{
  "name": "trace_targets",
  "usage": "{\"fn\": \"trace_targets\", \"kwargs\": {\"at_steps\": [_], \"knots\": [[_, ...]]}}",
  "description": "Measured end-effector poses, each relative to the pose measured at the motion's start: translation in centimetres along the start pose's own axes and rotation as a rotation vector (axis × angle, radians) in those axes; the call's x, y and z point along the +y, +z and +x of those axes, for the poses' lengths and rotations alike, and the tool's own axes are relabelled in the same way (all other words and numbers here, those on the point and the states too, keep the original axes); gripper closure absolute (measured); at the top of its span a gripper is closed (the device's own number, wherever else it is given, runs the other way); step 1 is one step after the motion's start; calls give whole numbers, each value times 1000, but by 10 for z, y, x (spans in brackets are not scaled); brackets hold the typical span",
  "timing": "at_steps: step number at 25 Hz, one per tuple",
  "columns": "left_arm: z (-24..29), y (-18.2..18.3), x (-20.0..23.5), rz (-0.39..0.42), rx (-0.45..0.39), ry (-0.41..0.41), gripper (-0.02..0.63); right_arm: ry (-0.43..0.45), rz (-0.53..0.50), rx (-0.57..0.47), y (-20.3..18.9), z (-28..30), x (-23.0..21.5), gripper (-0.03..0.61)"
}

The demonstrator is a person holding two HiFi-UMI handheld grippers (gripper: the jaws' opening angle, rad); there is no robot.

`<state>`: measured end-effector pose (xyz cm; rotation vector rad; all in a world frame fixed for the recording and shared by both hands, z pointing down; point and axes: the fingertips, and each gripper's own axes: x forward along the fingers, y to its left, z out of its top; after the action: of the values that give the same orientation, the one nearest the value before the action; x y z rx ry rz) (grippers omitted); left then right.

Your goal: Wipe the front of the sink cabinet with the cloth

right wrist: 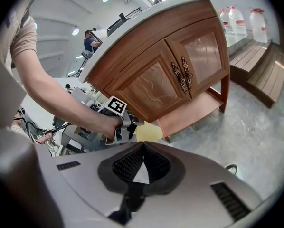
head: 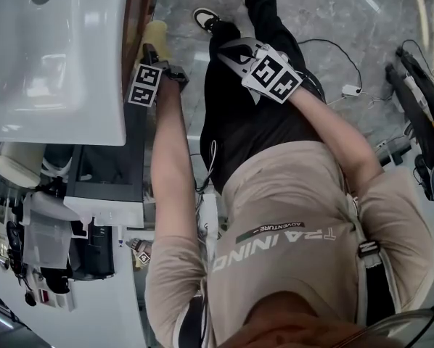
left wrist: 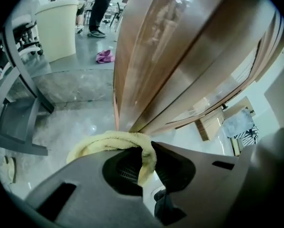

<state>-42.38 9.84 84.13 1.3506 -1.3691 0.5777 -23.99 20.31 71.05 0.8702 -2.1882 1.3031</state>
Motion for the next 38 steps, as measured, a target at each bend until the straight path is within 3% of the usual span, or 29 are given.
{"fn": "trace_targets", "kwargs": {"at_steps": [10,17,20,24,31,34,38], "knots": [[2,10,-20,28,-26,36,571,-4,16,-17,6,-21,-20,566],[21,25,-69,64,-64,16,571,0,19,-16,8,-43,-52,566],[28,36,-99,116,-74,-8,571,0,24,-17,9,-54,-66,566],[39,44,-123,114,-78,-15,571,-3,36,-24,14,-64,-83,566],[67,48,-181,211,-68,-52,571,-18,72,-41,17,-90,-121,566],[74,53,-196,192,-80,-41,571,-26,88,-48,19,-102,-132,566],[82,52,-217,228,-80,-18,571,-38,104,-52,21,-117,-152,566]]}}
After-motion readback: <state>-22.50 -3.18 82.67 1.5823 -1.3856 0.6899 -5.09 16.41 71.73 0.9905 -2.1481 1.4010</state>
